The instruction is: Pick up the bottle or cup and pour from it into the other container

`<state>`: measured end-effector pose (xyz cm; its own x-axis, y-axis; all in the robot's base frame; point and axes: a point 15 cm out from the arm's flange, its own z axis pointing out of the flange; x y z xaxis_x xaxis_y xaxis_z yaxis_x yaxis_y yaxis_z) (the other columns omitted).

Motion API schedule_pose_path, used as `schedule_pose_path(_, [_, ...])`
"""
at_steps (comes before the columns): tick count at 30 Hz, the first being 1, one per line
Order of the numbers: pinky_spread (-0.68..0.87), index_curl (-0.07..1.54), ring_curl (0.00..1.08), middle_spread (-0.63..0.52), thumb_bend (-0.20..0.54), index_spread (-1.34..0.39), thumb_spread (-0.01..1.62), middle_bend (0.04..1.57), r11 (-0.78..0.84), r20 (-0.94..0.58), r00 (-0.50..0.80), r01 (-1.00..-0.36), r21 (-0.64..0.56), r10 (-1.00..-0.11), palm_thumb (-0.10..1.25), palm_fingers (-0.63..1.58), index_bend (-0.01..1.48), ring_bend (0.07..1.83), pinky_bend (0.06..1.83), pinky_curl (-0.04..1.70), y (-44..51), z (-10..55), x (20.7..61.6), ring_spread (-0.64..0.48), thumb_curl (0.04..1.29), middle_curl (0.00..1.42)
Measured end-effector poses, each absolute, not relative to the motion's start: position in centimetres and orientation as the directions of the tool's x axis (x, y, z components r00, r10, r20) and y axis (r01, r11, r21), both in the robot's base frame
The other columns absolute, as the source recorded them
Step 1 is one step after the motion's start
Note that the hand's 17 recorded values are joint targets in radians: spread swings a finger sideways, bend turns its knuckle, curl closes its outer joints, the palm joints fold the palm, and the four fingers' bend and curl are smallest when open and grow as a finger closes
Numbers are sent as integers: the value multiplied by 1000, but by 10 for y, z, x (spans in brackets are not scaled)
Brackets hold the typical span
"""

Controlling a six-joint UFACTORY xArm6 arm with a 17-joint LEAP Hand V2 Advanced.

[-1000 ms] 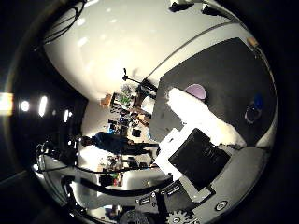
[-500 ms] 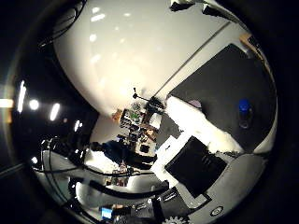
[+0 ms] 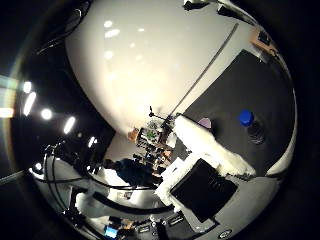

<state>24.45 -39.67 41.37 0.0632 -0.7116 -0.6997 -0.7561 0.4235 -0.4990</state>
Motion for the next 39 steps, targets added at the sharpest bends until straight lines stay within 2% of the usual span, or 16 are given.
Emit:
schedule_pose_path(18, [494,361,149,-65,-22,-294,1056,362,514,-800,67,-734,-444,-596,643,344,184,655,960,-13,-430,323,252,65,388,397])
schedule_pose_path(22, [495,362,149,-65,-23,-294,1059,361,530,-803,44,-730,-432,-594,656,346,182,653,954,-12,-439,304,253,67,390,395])
schedule_pose_path(27, [496,362,150,-65,-24,-294,1058,361,530,-773,21,-716,-454,-634,658,346,181,652,952,-12,-452,292,256,68,389,393])
schedule_pose_path(39, [494,361,154,-65,-23,-293,1055,360,535,-792,22,-726,-432,-610,662,348,183,655,940,-11,-449,272,266,73,390,391])
